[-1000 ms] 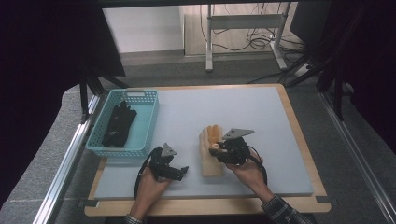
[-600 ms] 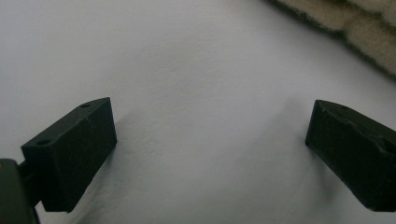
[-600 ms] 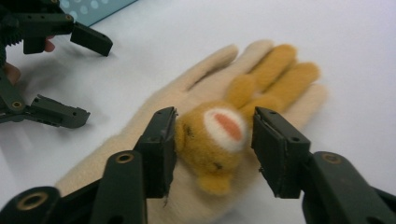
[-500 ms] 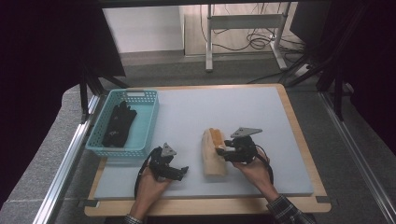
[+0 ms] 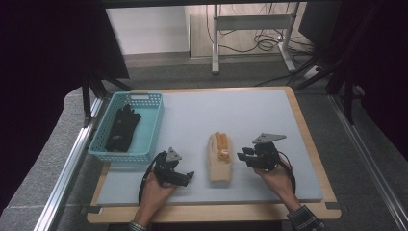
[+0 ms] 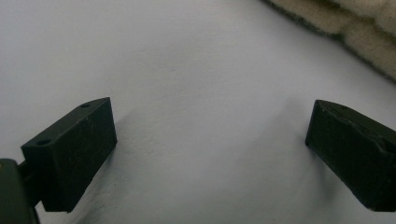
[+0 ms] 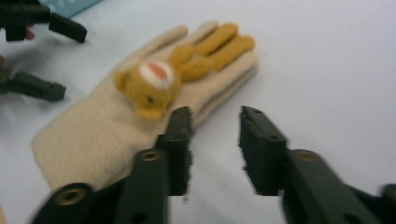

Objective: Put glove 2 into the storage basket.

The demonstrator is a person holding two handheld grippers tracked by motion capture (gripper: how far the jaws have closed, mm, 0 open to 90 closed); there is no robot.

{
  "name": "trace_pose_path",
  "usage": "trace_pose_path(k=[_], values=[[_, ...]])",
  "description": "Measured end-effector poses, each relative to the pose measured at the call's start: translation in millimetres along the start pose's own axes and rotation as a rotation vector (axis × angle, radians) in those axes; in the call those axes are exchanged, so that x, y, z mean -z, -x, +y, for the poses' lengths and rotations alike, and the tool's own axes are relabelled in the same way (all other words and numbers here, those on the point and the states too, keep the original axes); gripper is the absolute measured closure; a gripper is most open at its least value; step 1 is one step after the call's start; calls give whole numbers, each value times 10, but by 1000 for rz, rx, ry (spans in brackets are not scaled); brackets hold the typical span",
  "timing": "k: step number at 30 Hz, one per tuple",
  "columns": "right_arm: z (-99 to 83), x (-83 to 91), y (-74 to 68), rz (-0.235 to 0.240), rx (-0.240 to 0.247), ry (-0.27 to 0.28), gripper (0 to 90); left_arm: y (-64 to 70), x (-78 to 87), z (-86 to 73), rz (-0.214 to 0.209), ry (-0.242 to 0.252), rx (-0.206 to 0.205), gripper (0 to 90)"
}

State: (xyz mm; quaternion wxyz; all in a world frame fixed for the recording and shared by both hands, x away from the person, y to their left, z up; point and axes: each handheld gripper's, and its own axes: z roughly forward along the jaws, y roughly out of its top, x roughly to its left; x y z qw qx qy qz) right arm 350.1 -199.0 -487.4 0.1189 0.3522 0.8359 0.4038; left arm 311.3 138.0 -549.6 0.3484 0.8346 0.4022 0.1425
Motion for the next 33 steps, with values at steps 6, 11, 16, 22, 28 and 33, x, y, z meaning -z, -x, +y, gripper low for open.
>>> trace_pose_path(k=[6,11,16,22,28,33], values=[[-140,-61,-16,37,16,-26,853,2,0,0,1,0,0,23],[-283,-136,-36,50,26,-57,886,8,6,-1,4,0,1,26],[-329,-138,-36,57,29,-53,887,26,41,-26,11,-2,14,38],[-371,-152,-83,63,45,-58,886,8,115,-100,27,-10,26,34],[-388,-200,-155,74,71,-62,886,-42,136,-143,31,-6,33,16],[-383,-238,-173,81,74,-61,885,-45,136,-145,30,-6,35,18]])
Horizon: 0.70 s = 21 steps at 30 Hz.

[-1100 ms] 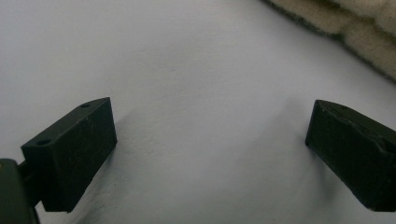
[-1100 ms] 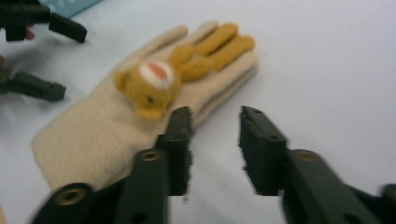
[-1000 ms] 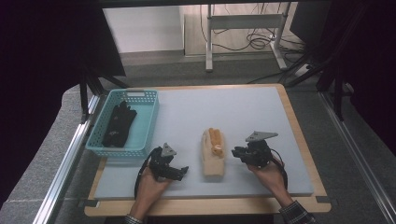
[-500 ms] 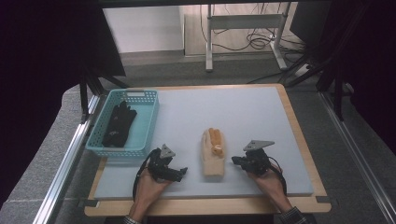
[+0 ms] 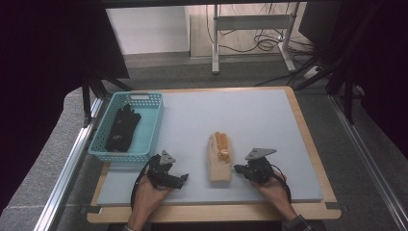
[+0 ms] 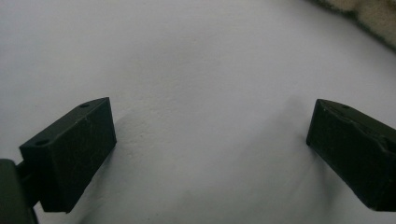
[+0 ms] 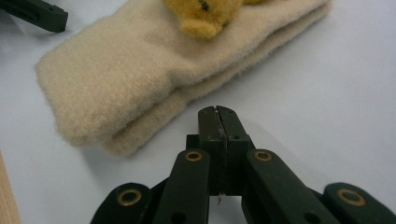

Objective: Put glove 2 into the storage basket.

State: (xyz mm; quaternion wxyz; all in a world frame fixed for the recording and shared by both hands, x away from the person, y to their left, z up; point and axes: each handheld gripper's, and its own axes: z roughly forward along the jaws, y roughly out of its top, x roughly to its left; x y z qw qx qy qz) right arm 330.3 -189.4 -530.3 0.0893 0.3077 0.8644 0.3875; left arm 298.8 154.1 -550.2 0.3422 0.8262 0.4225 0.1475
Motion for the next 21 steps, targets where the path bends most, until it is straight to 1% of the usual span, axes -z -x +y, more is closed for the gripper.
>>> trace_pose_path(k=[5,7,8,11,13,17,20,21], values=[[22,-38,-45,10,19,2,885,1,-1,-1,1,2,2,21],[33,-60,-73,20,23,2,885,1,0,-2,1,3,2,21],[54,-88,-111,21,33,0,885,-3,6,-5,-1,7,4,26],[71,-115,-145,26,39,-1,885,-8,15,-11,-3,9,4,39],[87,-141,-172,33,43,1,885,-24,26,-20,-10,9,-7,46],[133,-208,-236,44,53,0,884,-56,62,-38,-4,-10,-11,39],[182,-278,-295,55,58,0,883,-85,81,-64,-6,-9,-3,36],[182,-278,-295,55,58,0,883,-85,81,-64,-6,-9,-3,36]])
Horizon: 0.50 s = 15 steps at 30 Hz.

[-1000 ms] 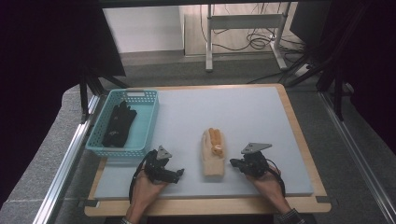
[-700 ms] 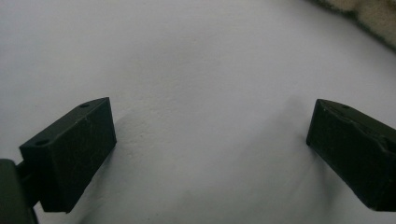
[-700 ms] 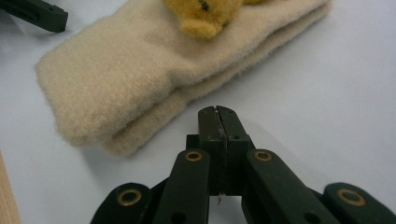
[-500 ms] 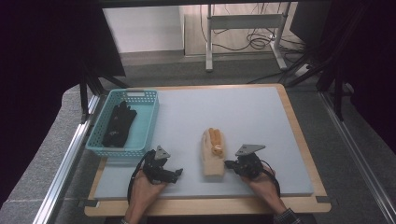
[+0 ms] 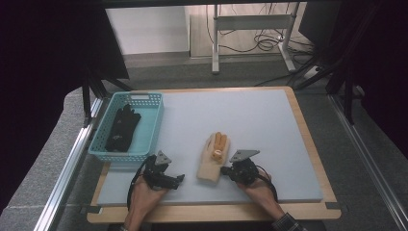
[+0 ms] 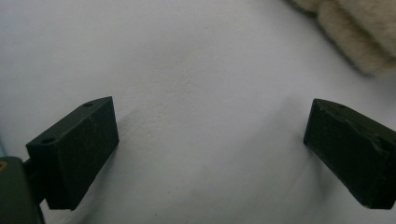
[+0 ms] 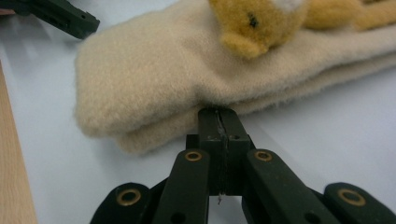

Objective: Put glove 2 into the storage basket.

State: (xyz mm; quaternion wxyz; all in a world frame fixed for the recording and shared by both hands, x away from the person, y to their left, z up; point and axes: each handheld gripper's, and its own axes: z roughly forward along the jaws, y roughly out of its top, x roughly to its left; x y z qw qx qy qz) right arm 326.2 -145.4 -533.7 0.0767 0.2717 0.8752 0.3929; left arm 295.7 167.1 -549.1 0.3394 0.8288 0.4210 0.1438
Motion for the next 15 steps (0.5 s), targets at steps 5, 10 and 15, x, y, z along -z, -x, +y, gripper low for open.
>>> trace_pose_path(k=[5,10,15], values=[[91,-121,-58,5,16,1,883,-5,-5,-18,-2,12,-2,31],[205,-264,-123,-6,35,1,882,-1,-10,-19,-6,9,-1,16],[291,-374,-158,-26,50,6,881,0,-12,-20,-7,10,-1,16]])
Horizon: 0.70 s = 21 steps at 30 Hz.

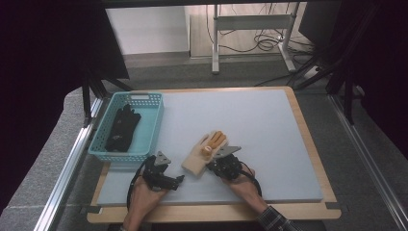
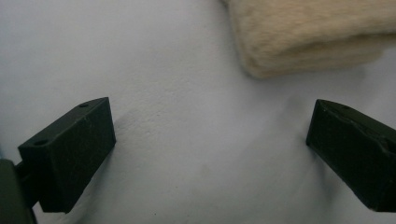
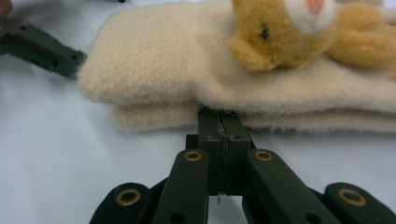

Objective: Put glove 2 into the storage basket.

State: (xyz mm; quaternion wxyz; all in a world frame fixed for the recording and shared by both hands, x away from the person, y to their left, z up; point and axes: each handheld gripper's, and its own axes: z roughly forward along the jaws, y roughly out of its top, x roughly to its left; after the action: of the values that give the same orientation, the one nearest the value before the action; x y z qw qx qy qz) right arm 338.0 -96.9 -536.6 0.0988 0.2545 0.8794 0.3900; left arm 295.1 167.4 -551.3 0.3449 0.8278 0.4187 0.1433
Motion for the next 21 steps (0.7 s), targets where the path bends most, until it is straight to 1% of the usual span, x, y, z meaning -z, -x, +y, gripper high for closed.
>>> trace_pose_path(k=[5,6,9,11,12,13,14,15,16,17,18,19,21], values=[[38,-56,-10,-5,5,6,880,0,0,-1,0,0,0,15],[39,-60,-8,-2,-1,9,880,0,-1,-1,0,1,0,15],[32,-36,1,7,-9,6,835,0,-1,-2,0,1,0,15],[17,13,8,10,-12,16,807,-1,0,-2,0,2,0,15],[2,73,26,0,-16,24,765,-1,0,-2,0,2,0,15],[2,73,26,0,-16,24,765,-1,0,-2,0,2,0,15],[-8,113,41,-10,-17,27,743,-1,-1,-3,0,2,0,15],[-18,155,61,-22,-17,32,710,-1,-1,-3,0,2,0,15],[-42,248,111,-44,-20,44,653,-1,0,-3,0,2,0,15],[-42,248,111,-44,-20,44,653,-1,-1,-3,0,2,0,15],[-68,344,166,-73,-21,54,578,-1,-1,-3,0,2,0,15],[-68,344,166,-73,-21,54,578,-1,-1,-3,0,2,0,15],[-105,448,234,-102,-26,59,487,-2,0,-3,-1,2,1,15]])
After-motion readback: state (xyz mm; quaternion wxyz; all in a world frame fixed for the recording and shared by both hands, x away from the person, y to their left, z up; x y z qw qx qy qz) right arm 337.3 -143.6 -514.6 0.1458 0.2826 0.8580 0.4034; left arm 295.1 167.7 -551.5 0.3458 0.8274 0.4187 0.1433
